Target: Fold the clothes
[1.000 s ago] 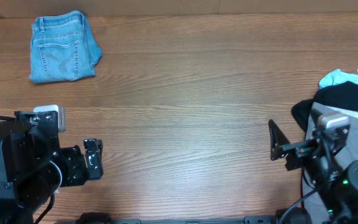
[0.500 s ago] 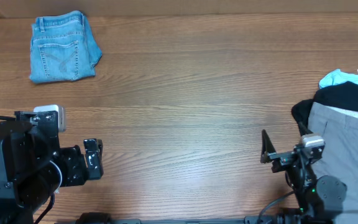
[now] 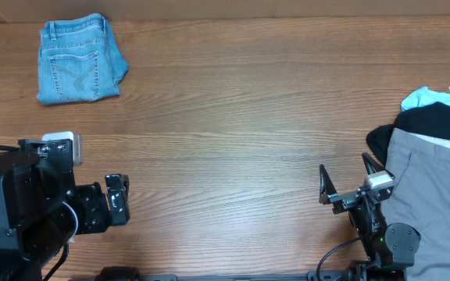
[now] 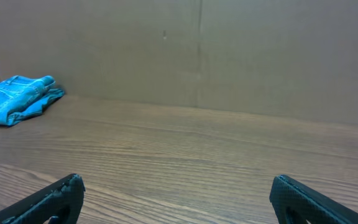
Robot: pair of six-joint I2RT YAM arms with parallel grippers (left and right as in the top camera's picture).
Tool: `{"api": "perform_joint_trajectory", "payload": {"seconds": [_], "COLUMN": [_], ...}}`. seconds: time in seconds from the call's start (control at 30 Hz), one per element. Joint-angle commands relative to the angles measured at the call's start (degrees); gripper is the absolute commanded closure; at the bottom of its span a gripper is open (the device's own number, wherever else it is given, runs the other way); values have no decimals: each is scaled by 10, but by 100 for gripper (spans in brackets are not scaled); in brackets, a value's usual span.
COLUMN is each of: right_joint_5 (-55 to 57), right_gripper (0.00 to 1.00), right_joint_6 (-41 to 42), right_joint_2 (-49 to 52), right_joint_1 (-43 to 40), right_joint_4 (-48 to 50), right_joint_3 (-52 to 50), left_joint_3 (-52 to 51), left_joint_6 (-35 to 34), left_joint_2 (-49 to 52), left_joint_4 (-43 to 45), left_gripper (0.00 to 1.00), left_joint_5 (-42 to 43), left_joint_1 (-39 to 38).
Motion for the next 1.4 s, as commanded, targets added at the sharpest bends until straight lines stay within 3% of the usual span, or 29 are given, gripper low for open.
{"api": "perform_joint_trajectory", "payload": {"seconds": [0.0,0.87,0.97,1.17,1.37], "right_joint_5": [-5,-5,-5,-5,-5], "right_gripper": [0,0,0,0,0], "right_joint_6": [0,-1,0,0,0], "right_joint_2": [-7,-7,-7,-7,-7], "right_joint_1": [-2,-2,-2,-2,-2], "right_joint_4": [5,5,5,5,5], "right_joint_3": [-6,-6,-6,-6,-6], "left_joint_3": [-1,-1,-1,-41,-189], "left_joint_6": [-8,-8,-6,-5,-1], "left_joint_2": [0,0,0,-24,-129], "left_joint_4": [0,0,12,183,391], "left_gripper": [0,0,0,0,0], "left_joint_5": [3,2,-29,-62,-46], "left_joint_1": [-4,-4,-4,4,41]}}
